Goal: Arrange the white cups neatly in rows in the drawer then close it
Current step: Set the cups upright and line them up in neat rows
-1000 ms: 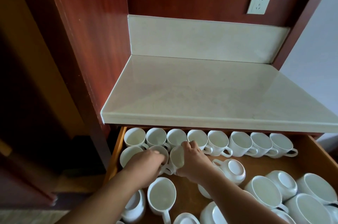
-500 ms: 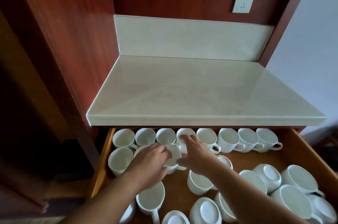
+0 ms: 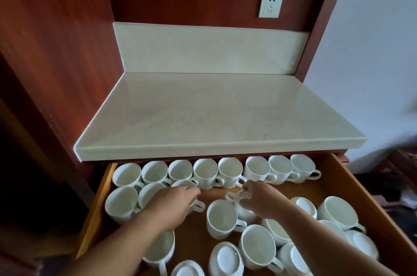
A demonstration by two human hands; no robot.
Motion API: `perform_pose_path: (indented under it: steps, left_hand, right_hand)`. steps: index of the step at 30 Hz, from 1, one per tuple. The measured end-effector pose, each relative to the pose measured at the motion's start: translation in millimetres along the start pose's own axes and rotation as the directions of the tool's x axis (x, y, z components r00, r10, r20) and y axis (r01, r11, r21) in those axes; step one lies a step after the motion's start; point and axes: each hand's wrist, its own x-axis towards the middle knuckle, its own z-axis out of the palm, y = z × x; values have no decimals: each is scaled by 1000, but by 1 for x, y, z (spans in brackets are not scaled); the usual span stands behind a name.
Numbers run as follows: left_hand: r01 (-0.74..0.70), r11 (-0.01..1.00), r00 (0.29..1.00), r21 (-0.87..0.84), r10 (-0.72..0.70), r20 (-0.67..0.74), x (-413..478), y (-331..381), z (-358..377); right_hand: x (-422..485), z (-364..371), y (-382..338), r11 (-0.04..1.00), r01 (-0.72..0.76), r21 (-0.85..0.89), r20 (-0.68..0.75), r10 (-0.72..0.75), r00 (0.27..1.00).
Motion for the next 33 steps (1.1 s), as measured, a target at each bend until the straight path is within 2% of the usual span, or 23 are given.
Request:
perform_pose_path:
  steps: [6, 10, 12, 16, 19, 22, 26, 28, 29, 31, 33]
  left_hand:
    - [9, 1000, 999, -2, -9, 51, -2, 9, -12]
    - [-8, 998, 999, -61, 6, -39, -3, 21, -16]
    - [-60, 993, 998, -106, 57, -29, -2, 38, -16]
    - [-168, 979, 978, -111, 180, 107, 7, 68, -2]
    - [-240, 970, 968, -43, 242, 65, 16, 77, 12]
    - [-224, 975, 971, 15, 221, 88, 22, 79, 18]
    - [-190, 979, 972, -80, 199, 124, 28, 84, 10]
    - [-150, 984, 982, -102, 160, 101, 26, 87, -4]
    - [-105, 988, 988, -117, 117, 99, 25, 88, -11]
    - [-21, 984, 995, -178, 39, 96, 21, 89, -31]
    - [64, 959, 994, -275, -37, 101, 19, 86, -50]
  right_hand:
    - [4, -1, 4, 1000, 9, 16, 37, -9, 999]
    - [3, 1, 3, 999, -11, 39, 50, 9, 999]
    - [1, -1, 2, 998, -16, 55, 43, 14, 999]
    - [-2, -6, 3, 997, -18, 70, 7, 17, 1000]
    - [-6, -12, 5, 997, -11, 79, -19, 12, 1000]
    - [-11, -25, 11, 987, -8, 158, -41, 14, 999]
    - [-12, -45, 22, 952, -18, 305, -59, 37, 998]
    - [-14, -54, 28, 885, -32, 464, -49, 61, 997]
    - [-17, -59, 31, 814, -40, 580, -40, 78, 996]
    - [-21, -66, 39, 608, -42, 793, 13, 52, 999]
    - [-25, -71, 49, 371, -75, 926, 91, -26, 996]
